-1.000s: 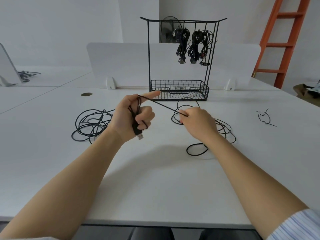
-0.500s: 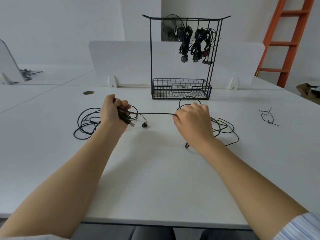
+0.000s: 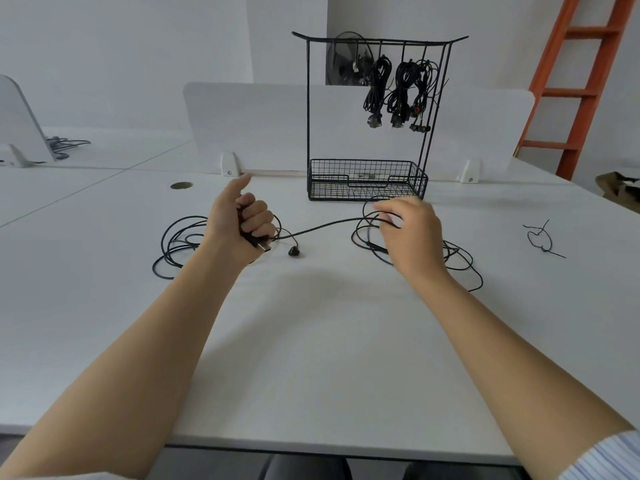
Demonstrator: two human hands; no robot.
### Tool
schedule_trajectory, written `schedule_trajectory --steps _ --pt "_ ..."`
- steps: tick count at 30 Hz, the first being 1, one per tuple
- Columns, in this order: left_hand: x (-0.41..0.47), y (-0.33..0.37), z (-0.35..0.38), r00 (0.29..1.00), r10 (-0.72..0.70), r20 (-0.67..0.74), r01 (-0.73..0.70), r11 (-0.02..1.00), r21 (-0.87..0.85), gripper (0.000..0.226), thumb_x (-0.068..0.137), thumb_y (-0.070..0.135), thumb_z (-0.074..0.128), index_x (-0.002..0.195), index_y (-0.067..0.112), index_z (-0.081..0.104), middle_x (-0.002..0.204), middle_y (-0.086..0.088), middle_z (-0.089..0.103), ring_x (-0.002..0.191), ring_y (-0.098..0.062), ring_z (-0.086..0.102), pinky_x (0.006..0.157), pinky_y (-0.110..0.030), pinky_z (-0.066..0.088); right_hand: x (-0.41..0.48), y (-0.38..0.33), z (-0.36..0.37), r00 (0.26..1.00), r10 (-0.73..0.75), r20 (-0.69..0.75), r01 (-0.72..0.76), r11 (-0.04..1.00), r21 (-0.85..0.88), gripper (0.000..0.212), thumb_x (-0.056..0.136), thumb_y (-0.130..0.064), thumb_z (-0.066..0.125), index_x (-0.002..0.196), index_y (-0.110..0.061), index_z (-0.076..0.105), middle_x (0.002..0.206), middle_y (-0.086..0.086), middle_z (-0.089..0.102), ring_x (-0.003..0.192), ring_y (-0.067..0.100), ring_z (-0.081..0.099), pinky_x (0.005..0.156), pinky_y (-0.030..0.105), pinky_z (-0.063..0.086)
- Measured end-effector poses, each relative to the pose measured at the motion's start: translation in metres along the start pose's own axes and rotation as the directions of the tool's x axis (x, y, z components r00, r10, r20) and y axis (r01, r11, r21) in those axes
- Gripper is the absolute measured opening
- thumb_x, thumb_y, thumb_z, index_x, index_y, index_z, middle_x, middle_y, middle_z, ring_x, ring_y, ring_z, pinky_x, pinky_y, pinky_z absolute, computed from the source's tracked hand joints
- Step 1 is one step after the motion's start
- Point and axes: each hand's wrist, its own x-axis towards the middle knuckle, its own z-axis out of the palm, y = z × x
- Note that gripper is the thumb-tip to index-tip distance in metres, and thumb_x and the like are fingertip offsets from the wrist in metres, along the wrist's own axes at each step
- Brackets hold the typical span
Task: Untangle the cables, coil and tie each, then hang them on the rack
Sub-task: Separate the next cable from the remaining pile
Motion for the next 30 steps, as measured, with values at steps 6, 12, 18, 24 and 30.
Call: schedule_trajectory --steps 6,12,18,24,30 --pt "-0.003 -0.007 0.004 0.999 -0.003 -0.036 0.024 0.805 0.593 0.041 0.087 0.041 0.058 0.063 0.019 0.033 0.05 0.001 0.044 0.035 -0.008 0.028 0.031 -0.013 0.017 0.004 -0.005 -0.009 0.952 0.296 0.074 -0.3 0.867 0.399 0.034 0.083 0.01 0.042 0.095 -0.008 0.069 0.073 0.001 0.059 0.066 0.01 0.056 0.063 0.021 0.042" --pt "-0.019 -0.019 0.017 0.985 -0.141 0.099 -0.064 0.238 0.969 0.044 0.088 0.052 0.046 0.07 0.011 0.044 0.046 0.003 0.056 0.032 -0.007 0.028 0.032 -0.013 0.02 0.007 -0.007 -0.015 0.89 0.433 0.14 -0.447 0.774 0.448 0.038 0.084 0.007 0.035 0.09 -0.014 0.066 0.052 0.002 0.045 0.045 0.008 0.041 0.051 0.017 0.038" --pt "-0.019 -0.032 0.015 0.979 -0.2 0.028 -0.087 -0.293 0.952 0.063 0.075 0.066 0.057 0.049 0.015 0.029 0.04 0.004 0.035 0.042 -0.018 0.034 0.057 -0.025 0.035 0.007 -0.014 -0.016 0.834 0.403 0.378 -0.545 0.492 0.679 0.031 0.09 0.005 0.036 0.079 -0.01 0.06 0.038 -0.007 0.025 0.031 0.008 0.022 0.041 0.018 0.023" --pt "-0.019 -0.034 0.016 0.94 -0.33 0.08 -0.131 -0.135 0.982 0.053 0.093 0.052 0.038 0.055 0.017 0.028 0.04 0.003 0.027 0.039 -0.016 0.024 0.048 -0.026 0.023 0.01 -0.011 -0.021 0.804 0.404 0.436 -0.591 0.466 0.658 0.026 0.088 0.005 0.038 0.076 -0.009 0.057 0.035 -0.011 0.021 0.03 0.005 0.015 0.039 0.013 0.01" --pt "-0.019 -0.029 0.014 0.842 -0.467 0.271 -0.195 0.205 0.959 0.054 0.093 0.055 0.024 0.055 0.017 0.027 0.039 0.003 0.02 0.041 -0.013 0.016 0.046 -0.027 0.017 0.011 0.0 -0.02 0.744 0.504 0.439 -0.666 0.506 0.548 0.022 0.088 0.004 0.045 0.074 -0.008 0.057 0.033 -0.011 0.022 0.028 0.005 0.015 0.035 0.012 0.011"
